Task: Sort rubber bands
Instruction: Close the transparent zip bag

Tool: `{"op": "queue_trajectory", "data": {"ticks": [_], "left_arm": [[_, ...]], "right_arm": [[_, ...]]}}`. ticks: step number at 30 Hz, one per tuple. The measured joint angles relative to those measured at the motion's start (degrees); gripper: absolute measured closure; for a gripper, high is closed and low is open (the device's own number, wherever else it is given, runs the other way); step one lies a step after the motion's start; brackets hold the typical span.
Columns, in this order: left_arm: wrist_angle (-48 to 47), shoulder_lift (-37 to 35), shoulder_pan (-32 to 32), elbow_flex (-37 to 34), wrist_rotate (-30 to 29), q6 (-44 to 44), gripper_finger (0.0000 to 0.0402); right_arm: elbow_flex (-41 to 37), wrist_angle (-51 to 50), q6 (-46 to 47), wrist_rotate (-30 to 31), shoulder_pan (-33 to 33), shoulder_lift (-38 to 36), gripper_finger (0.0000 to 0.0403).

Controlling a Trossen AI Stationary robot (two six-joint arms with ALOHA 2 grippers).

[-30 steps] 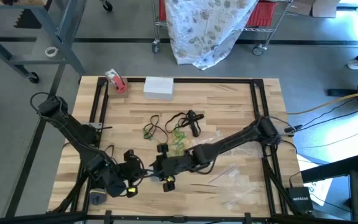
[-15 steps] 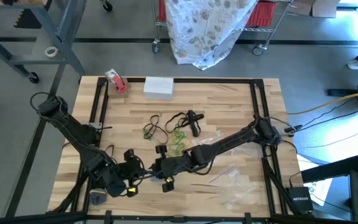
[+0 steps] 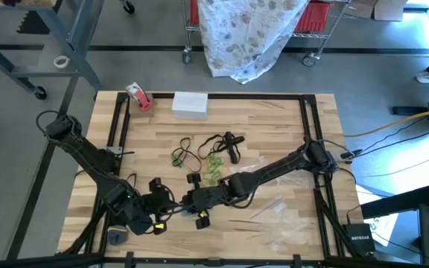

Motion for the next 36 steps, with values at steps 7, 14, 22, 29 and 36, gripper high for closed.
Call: {"op": "queue_trajectory", "data": {"ticks": [7,14,22,29,36], "left_arm": [[-0.14,0.00,0.00,0.00,0.00,0.02,0.0401],[-0.23,0.00,-0.02,0.00,-0.02,0.25,0.0401],[-0.26,0.00,-0.04,0.00,0.12,0.13,0.0401],[-0.28,0.00,-0.04,0.00,0.18,0.00,0.0401],[-0.28,0.00,-0.04,0.00,0.18,0.00,0.0401]], "right_arm": [[0.00,-2.24,0.01,0.03,0.00,-0.25,0.0386],[-0.02,-5.48,0.03,0.96,0.07,-0.91,0.0386],[-0.02,-7.90,0.03,0.98,0.09,-1.15,0.0386],[-0.04,-11.29,0.05,1.05,0.07,-1.19,0.0386],[-0.04,-16.40,0.05,1.16,0.07,-1.21,0.0386]]}}
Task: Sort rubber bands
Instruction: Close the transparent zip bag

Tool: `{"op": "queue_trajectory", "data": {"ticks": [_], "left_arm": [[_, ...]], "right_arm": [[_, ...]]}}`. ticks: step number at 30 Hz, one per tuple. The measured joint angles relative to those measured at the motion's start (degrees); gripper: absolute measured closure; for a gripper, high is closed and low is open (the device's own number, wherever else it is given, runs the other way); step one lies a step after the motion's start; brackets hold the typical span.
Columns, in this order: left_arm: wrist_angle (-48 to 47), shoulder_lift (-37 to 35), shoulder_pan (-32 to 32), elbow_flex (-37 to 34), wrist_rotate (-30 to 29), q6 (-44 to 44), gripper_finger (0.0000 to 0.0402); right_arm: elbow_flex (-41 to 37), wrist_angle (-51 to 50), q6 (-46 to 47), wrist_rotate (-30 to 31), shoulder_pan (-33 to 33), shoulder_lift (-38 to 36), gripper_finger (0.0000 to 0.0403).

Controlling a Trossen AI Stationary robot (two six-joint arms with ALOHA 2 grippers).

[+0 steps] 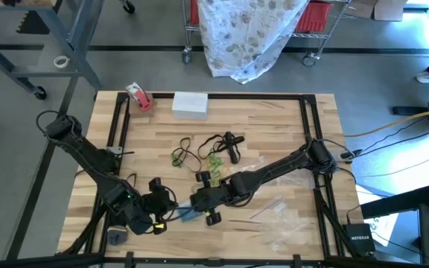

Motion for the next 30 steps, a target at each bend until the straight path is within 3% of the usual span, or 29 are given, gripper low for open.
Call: {"op": "queue_trajectory", "data": {"ticks": [24,30], "left_arm": [[0.27,-0.02,0.01,0.09,-0.34,-0.02,0.0401],[-0.08,-0.02,0.09,0.09,-0.23,-0.02,0.0401]], "right_arm": [[-0.05,-18.41,4.02,6.68,-0.03,-0.02,0.0386],[-0.04,-18.79,5.01,6.53,0.00,-0.02,0.0386]]}}
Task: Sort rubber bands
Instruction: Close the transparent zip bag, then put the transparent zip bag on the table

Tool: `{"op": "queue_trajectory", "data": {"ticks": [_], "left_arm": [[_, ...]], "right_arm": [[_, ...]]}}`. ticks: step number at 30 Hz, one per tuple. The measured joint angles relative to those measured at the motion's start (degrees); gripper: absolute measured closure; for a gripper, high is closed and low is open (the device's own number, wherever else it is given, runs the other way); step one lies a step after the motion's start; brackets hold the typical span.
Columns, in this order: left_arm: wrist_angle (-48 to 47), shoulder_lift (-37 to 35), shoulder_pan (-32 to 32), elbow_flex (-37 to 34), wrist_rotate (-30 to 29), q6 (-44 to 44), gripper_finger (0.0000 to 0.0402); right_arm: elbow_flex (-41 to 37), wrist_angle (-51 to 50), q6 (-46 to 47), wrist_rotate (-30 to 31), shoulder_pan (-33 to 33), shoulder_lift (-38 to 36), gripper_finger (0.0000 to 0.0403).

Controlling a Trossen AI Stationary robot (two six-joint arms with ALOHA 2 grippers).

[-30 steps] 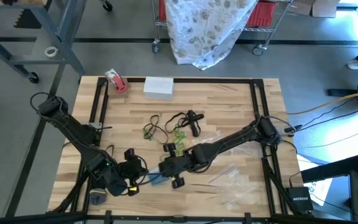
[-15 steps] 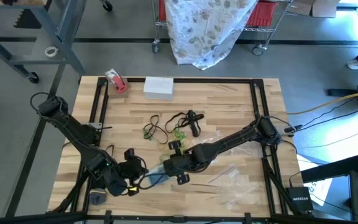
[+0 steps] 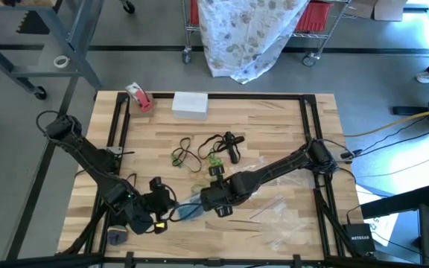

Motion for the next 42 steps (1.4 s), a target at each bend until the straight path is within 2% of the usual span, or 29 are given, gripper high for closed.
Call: {"op": "queue_trajectory", "data": {"ticks": [10,18,24,28,33,39,42], "left_arm": [[-13.26,-0.48,-0.13,0.25,0.20,-11.08,0.0401],[-24.31,-5.54,-0.12,0.50,-1.25,-19.50,0.0401],[-38.18,-9.67,-0.09,0.55,-1.08,-30.60,0.0401],[-46.11,-12.18,-0.02,0.55,2.89,-37.47,0.0401],[-53.64,-13.65,0.11,0.54,5.77,-43.80,0.0401],[-55.08,-13.73,0.11,-1.73,6.22,-45.45,0.0400],[-55.33,-13.73,0.11,-3.68,7.37,-48.76,0.0383]], "right_arm": [[-0.17,-0.83,7.64,-2.82,-0.09,-0.47,0.0381],[-0.04,-5.62,11.95,-4.07,0.66,-6.70,0.0304],[-0.13,-10.74,8.85,-3.83,4.38,-8.16,0.0260],[-3.83,-10.85,8.36,-3.97,7.41,-8.14,0.0254],[-10.56,-10.19,12.35,-3.93,10.07,-8.13,0.0254],[-18.75,-8.20,19.30,-4.87,12.00,-8.13,0.0253],[-22.10,-4.71,21.59,-5.85,13.20,-8.95,0.0253]]}}
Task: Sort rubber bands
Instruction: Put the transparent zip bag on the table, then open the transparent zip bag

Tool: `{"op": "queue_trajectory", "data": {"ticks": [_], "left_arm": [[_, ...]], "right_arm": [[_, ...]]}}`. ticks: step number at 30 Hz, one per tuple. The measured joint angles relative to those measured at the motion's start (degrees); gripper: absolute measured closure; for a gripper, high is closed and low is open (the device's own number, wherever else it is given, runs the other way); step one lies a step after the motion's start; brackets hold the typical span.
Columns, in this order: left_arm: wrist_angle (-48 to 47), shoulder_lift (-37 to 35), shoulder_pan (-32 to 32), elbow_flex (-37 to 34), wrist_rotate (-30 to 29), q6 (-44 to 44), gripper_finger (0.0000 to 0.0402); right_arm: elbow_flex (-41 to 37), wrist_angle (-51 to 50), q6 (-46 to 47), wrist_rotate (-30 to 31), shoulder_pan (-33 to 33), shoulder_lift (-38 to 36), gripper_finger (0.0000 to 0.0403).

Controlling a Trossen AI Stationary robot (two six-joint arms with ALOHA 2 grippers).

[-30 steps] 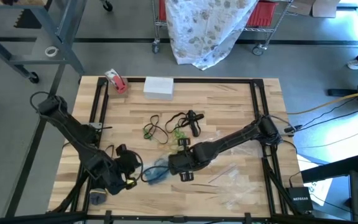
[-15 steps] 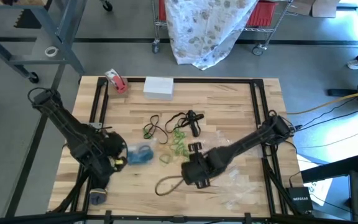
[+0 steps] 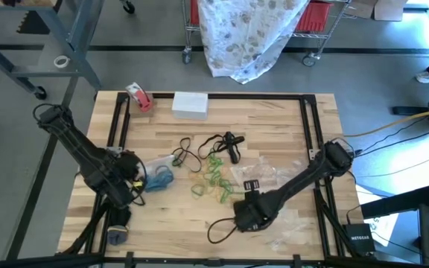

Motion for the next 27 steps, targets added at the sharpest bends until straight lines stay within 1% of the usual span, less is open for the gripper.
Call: {"op": "queue_trajectory", "data": {"ticks": [3,5,8,11,12,14,17,19,23,27], "left_arm": [[0.06,0.02,0.00,-0.96,1.13,-2.61,0.0352],[0.10,0.01,0.00,-0.99,1.19,-2.71,0.0329],[0.19,-0.84,0.53,-0.57,1.27,-2.46,0.0300],[0.33,-2.52,1.14,1.35,0.89,-2.82,0.0285],[0.46,-3.04,1.35,2.09,0.02,-2.90,0.0283],[2.10,-4.03,1.57,3.55,-4.03,-1.52,0.0282],[11.58,-5.22,1.66,3.94,-11.51,7.31,0.0281],[19.22,-5.29,2.33,3.94,-15.03,14.99,0.0281],[33.71,-4.12,4.26,3.53,-16.04,28.16,0.0281],[46.56,-0.95,5.65,2.75,-16.04,37.90,0.0281]], "right_arm": [[-2.18,2.64,2.04,0.06,1.19,-1.97,0.0253],[-3.09,3.07,3.49,0.70,1.66,-3.27,0.0253],[-3.59,3.49,5.15,2.94,2.46,-5.86,0.0253],[-3.56,3.65,5.64,6.09,3.44,-8.65,0.0253],[-3.56,3.64,5.81,6.93,3.80,-9.45,0.0253],[-3.56,3.46,6.20,8.67,4.22,-11.31,0.0253],[-3.52,3.44,6.36,10.44,4.20,-13.55,0.0253],[-3.56,3.25,6.28,11.75,4.18,-14.41,0.0253],[-3.56,0.45,6.38,15.37,4.07,-15.90,0.0253],[-3.56,-3.20,7.92,17.71,4.05,-16.20,0.0253]]}}
